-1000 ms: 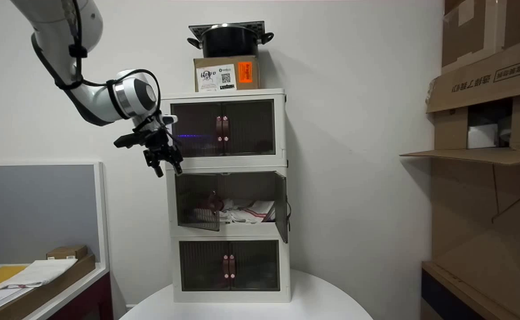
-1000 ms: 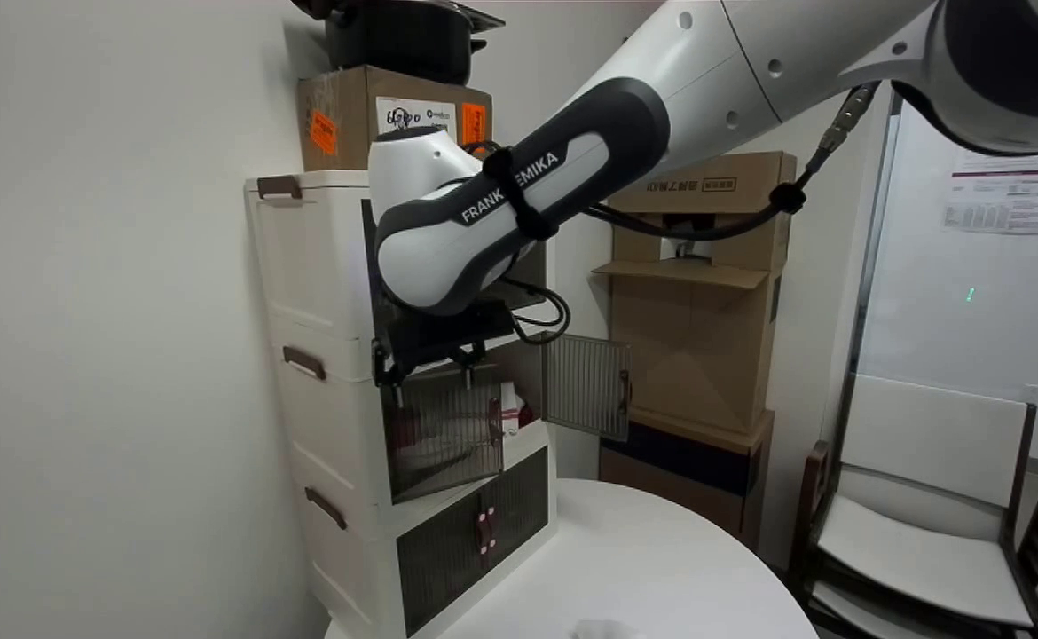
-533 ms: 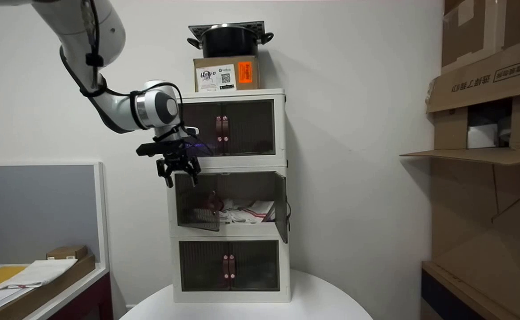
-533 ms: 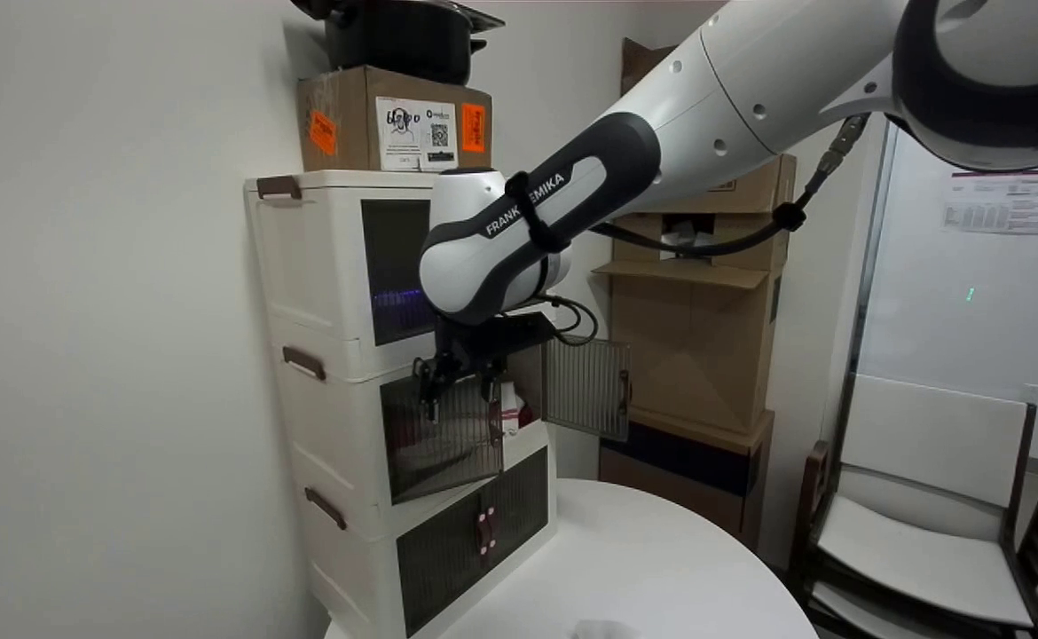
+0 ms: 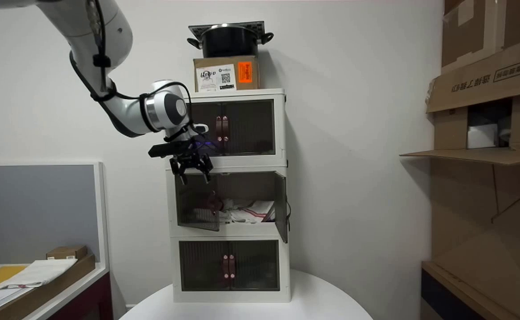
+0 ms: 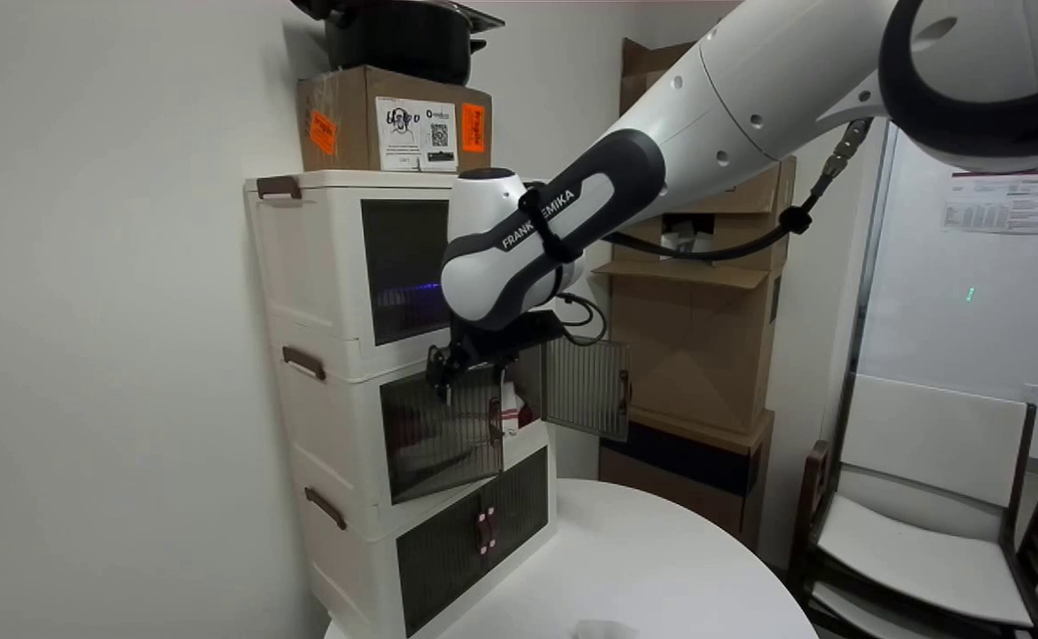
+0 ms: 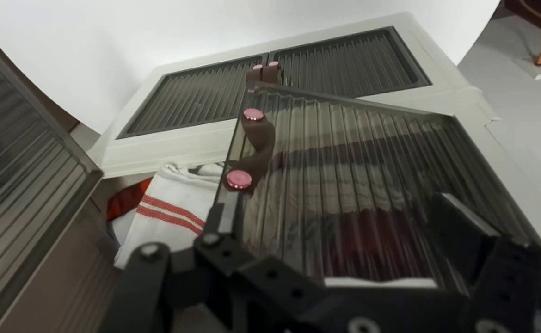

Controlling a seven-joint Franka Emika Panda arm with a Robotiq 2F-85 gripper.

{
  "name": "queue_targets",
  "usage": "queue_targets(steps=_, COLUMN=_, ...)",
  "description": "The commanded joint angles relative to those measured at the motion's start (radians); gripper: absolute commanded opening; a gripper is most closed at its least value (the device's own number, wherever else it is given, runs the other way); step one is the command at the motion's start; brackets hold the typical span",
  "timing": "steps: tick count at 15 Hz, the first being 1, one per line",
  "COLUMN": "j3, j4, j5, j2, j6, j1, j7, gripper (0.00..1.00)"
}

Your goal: Close the left cabinet of the middle shelf

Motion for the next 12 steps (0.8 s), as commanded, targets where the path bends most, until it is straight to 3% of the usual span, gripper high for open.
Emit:
queue_targets(steps=1, j3=-0.041, j4=0.02, j5=-0.035, j2=0.028, j6=0.063, j1=0.041, j7=0.112, gripper=1.0)
queue_targets(steps=5, j3=-0.099, j4=0.029, j5=-0.099, j2=0.057, j6=0.129, j1=0.086, j7=0.27, gripper=1.0)
queue_targets(steps=8, j3=-0.202, j4=0.04, j5=-0.313, j2=0.07, j6=0.141, j1=0.163, j7=0.472, gripper=1.0)
queue_targets(steps=12, j3=-0.195, j4=0.046, j5=-0.41, j2=0.078, j6=0.141, j1=0.161, j7=0.567, gripper=1.0)
